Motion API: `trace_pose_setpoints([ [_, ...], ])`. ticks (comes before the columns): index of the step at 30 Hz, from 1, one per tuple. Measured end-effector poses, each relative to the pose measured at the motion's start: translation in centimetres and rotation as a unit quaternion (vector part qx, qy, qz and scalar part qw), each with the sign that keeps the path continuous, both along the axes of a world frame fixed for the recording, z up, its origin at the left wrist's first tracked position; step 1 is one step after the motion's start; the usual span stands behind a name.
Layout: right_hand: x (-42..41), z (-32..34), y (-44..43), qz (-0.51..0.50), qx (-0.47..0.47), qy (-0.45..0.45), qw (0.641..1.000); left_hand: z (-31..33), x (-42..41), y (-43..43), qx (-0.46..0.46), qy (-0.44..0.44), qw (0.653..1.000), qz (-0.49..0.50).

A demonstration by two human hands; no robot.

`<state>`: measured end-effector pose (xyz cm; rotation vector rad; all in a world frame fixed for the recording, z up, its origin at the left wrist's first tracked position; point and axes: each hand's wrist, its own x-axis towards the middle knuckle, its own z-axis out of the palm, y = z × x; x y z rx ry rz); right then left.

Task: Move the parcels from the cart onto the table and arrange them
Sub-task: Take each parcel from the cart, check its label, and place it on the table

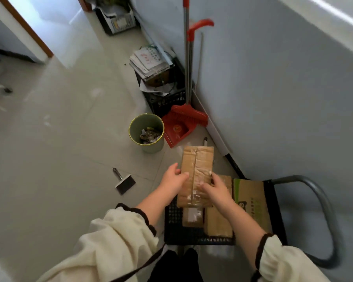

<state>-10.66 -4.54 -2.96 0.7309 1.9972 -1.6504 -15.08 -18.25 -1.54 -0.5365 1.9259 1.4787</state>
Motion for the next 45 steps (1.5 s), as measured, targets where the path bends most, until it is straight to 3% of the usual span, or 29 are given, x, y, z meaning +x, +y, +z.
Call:
trace_pose_setpoints([
  [5,-2.2,14.0,0.3,-0.013,0.001,0.168,0.986,13.2,-2.0,-0.7,0.033,0.174,0.984,-0.022],
  [10,-1.9,27.1,0.5,-0.049,-0.094,0.316,0.943,26.2,-2.7,-1.6,0.089,0.305,0.947,-0.039],
  [18,-0.5,39.3,1.4,-0.042,-0.126,0.455,0.880,39.1,-1.3,-2.2,0.144,0.460,0.875,-0.046],
  [24,0.3,41.4,1.1,-0.010,-0.098,0.502,0.860,41.2,-0.5,-1.8,0.167,0.490,0.854,-0.054],
  [29,-0.4,42.3,1.5,-0.017,-0.170,0.510,0.843,43.4,-0.1,-0.9,0.126,0.542,0.829,-0.058],
  [33,-1.7,42.1,2.5,-0.031,-0.324,0.495,0.806,46.0,1.0,0.8,0.008,0.640,0.760,-0.112],
  [37,-2.9,39.8,2.8,-0.057,-0.489,0.422,0.761,46.8,3.0,2.6,-0.174,0.722,0.647,-0.173],
  [39,-2.6,38.6,2.3,-0.113,-0.418,0.454,0.779,46.3,3.9,3.5,-0.234,0.729,0.611,-0.200],
  [42,-3.0,36.9,3.3,-0.073,-0.461,0.494,0.734,45.3,4.2,3.9,-0.265,0.718,0.601,-0.228],
  [45,-2.9,36.0,3.5,-0.100,-0.422,0.515,0.740,44.8,3.7,3.5,-0.255,0.714,0.608,-0.236],
])
